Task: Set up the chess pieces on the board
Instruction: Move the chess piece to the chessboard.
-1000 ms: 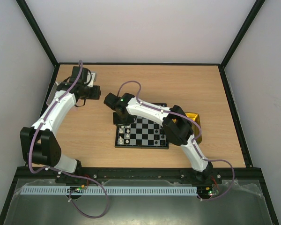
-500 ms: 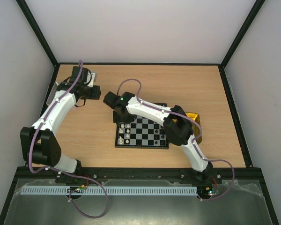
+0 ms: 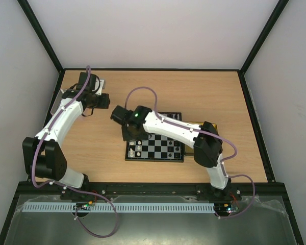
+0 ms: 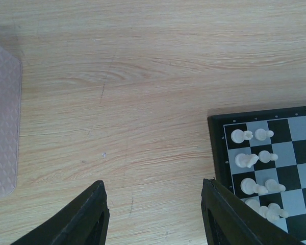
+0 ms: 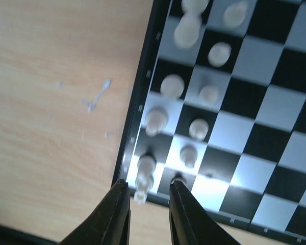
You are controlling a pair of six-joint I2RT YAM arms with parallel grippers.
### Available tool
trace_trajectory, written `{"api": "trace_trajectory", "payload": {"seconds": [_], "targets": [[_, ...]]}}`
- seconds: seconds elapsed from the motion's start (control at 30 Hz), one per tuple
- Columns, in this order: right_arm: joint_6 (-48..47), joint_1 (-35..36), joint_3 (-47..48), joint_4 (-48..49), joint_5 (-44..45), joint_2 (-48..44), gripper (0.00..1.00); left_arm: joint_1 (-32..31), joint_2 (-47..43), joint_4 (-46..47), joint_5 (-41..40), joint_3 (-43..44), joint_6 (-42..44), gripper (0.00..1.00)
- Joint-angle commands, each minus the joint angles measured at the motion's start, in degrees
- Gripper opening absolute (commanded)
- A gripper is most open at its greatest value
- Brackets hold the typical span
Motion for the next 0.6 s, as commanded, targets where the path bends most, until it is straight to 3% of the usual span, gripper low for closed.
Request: {"api": "trace_trajectory", "payload": {"seconds": [0.0,0.2,0.57], "targets": [[2.3,3.6,-5.8,0.9,-1.1,-2.5,0.21,-0.3,0.9,-1.3,-0.5,0.0,0.2,0.52],[3.7,4.1,-11.9,6.4,-4.8,-3.9,0.21,-0.3,0.9,-1.3,-0.5,0.1,0.1,0.52],[2.2,4.1,-7.7,5.8,-5.1,0.3,0.21,-0.3,1.0,-1.1,-0.1,0.1,0.1,0.52]]}}
